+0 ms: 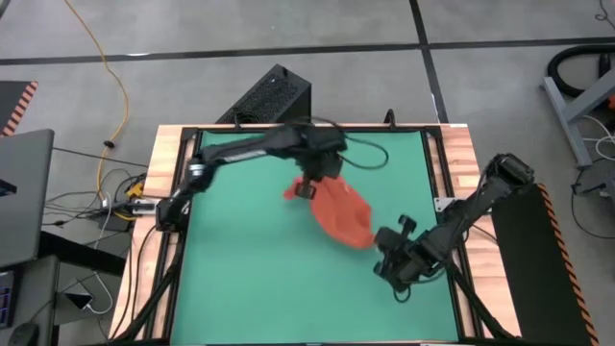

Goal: Roll towel
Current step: Roll the orange microfiber towel

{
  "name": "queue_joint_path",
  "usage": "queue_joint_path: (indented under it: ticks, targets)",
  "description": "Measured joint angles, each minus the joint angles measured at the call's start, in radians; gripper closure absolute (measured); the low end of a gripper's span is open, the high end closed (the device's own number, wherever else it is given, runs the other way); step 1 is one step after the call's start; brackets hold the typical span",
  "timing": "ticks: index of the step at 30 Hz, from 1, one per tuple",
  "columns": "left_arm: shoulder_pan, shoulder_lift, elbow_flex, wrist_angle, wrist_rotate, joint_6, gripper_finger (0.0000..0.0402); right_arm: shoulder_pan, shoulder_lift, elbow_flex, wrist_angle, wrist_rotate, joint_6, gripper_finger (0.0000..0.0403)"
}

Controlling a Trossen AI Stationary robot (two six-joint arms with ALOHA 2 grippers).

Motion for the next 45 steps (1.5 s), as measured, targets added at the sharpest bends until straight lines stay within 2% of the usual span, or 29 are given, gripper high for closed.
queue_joint_path:
  ticks: [6, 11, 15, 20, 26, 31, 36, 38, 41, 45]
  targets:
    - [0.004, -0.239, 0.001, 0.02, -0.125, -0.059, 0.0401, -0.135, 0.0, 0.012, -0.23, 0.15, 0.061, 0.0399]
    - [0.044, -0.356, 0.001, 0.088, -0.17, -0.093, 0.0401, -0.26, 0.0, 0.095, -0.359, 0.367, -0.026, 0.0399]
    - [0.108, -0.366, 0.001, 0.11, -0.192, -0.099, 0.0401, -0.376, 0.0, 0.206, -0.471, 0.527, -0.155, 0.0399]
    - [0.208, -0.306, 0.0, 0.13, -0.221, -0.07, 0.0401, -0.519, 0.0, 0.356, -0.524, 0.689, -0.339, 0.0399]
    - [0.295, -0.277, -0.001, 0.349, -0.309, 0.016, 0.0401, -0.668, 0.0, 0.505, -0.528, 0.928, -0.569, 0.0399]
    - [0.286, -0.292, 0.0, 0.415, -0.286, 0.041, 0.0401, -0.715, -0.001, 0.595, -0.528, 0.935, -0.666, 0.0399]
    - [0.252, -0.291, -0.034, 0.323, -0.238, 0.016, 0.0401, -0.661, -0.007, 0.593, -0.529, 0.912, -0.647, 0.0399]
    - [0.233, -0.293, -0.087, 0.294, -0.257, 0.007, 0.0401, -0.624, -0.007, 0.581, -0.526, 0.823, -0.629, 0.0399]
    - [0.196, -0.308, -0.197, 0.265, -0.253, -0.033, 0.0401, -0.556, -0.003, 0.532, -0.524, 0.633, -0.556, 0.0399]
    - [0.14, -0.383, -0.432, 0.291, -0.245, -0.091, 0.0401, -0.443, -0.002, 0.402, -0.486, 0.403, -0.434, 0.0399]
